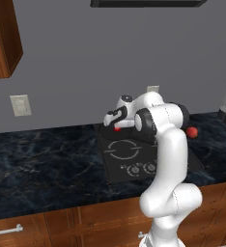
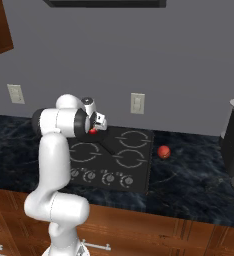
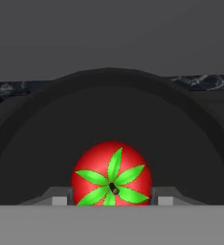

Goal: Place the pan on the rear left burner on the stove. Then place the tomato and the onion in the pan and turn on the rear left burner.

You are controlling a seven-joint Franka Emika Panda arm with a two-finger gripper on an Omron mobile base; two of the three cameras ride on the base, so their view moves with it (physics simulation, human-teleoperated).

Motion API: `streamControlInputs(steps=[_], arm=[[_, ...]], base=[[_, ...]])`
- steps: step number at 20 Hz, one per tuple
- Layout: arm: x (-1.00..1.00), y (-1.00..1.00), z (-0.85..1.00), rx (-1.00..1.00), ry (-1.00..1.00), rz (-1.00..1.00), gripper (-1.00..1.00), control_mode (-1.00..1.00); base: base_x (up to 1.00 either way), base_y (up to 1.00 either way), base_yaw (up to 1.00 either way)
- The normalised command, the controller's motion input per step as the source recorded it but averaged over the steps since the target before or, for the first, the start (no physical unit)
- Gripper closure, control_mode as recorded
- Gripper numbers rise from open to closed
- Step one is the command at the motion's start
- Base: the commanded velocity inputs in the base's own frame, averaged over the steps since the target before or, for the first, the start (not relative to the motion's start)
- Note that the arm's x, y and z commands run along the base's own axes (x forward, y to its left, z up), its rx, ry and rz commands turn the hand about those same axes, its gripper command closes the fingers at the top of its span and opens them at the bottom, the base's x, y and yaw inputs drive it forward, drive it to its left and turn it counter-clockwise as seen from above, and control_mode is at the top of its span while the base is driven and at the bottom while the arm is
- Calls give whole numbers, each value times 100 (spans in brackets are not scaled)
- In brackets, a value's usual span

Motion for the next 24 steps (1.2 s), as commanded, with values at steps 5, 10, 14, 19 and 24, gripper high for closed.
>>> streamControlInputs(steps=[5, 10, 14, 19, 24], arm=[[0, 0, 0, 0, 0, 0, -100, -100], [-4, 0, 23, 0, 0, 0, -100, -100], [-22, -2, 64, 0, 0, 0, -100, -100], [-43, -8, 46, 0, 0, 0, -100, -100], [-76, -28, 15, 0, 0, 0, -100, -100]], base=[[0, 0, 0], [0, 0, 0], [0, 0, 0], [0, 0, 0], [0, 0, 0]])
